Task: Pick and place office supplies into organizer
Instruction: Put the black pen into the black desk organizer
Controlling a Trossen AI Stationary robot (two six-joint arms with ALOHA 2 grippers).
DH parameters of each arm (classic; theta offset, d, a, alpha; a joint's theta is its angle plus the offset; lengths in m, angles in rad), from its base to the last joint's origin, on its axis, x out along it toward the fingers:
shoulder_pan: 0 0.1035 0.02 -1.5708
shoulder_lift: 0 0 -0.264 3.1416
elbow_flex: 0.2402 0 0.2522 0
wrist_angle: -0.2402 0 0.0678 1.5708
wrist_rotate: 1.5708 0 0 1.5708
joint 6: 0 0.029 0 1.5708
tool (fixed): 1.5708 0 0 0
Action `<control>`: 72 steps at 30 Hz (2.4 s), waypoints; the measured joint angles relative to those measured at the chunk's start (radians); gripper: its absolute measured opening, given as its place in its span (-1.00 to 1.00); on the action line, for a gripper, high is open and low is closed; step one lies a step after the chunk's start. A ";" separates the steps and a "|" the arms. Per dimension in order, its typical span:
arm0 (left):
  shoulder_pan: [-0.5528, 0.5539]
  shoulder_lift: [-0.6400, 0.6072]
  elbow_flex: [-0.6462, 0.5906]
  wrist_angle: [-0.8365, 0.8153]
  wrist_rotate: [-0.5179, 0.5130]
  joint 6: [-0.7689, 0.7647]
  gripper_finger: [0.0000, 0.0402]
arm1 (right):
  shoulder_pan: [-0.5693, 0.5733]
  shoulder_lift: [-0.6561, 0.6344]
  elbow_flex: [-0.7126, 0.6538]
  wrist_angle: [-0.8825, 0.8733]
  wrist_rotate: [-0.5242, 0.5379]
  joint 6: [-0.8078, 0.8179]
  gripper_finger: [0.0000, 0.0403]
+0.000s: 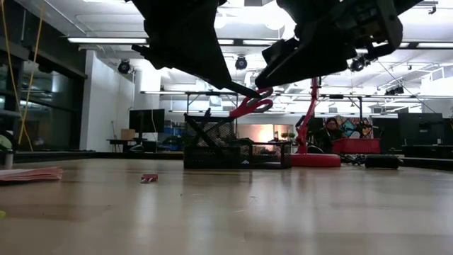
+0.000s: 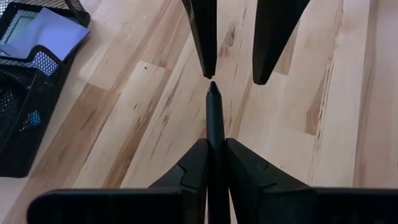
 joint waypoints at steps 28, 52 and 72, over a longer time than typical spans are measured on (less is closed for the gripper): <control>0.001 0.000 0.000 0.052 -0.009 0.054 -0.84 | -0.041 0.051 0.002 0.100 -0.060 0.062 -0.33; -0.002 0.000 0.000 0.041 -0.087 0.040 -0.67 | -0.054 0.050 0.001 0.098 -0.014 0.092 -0.91; -0.288 -0.143 -0.038 0.077 -0.584 0.057 -0.32 | -0.051 0.050 -0.003 0.157 0.028 0.117 -0.93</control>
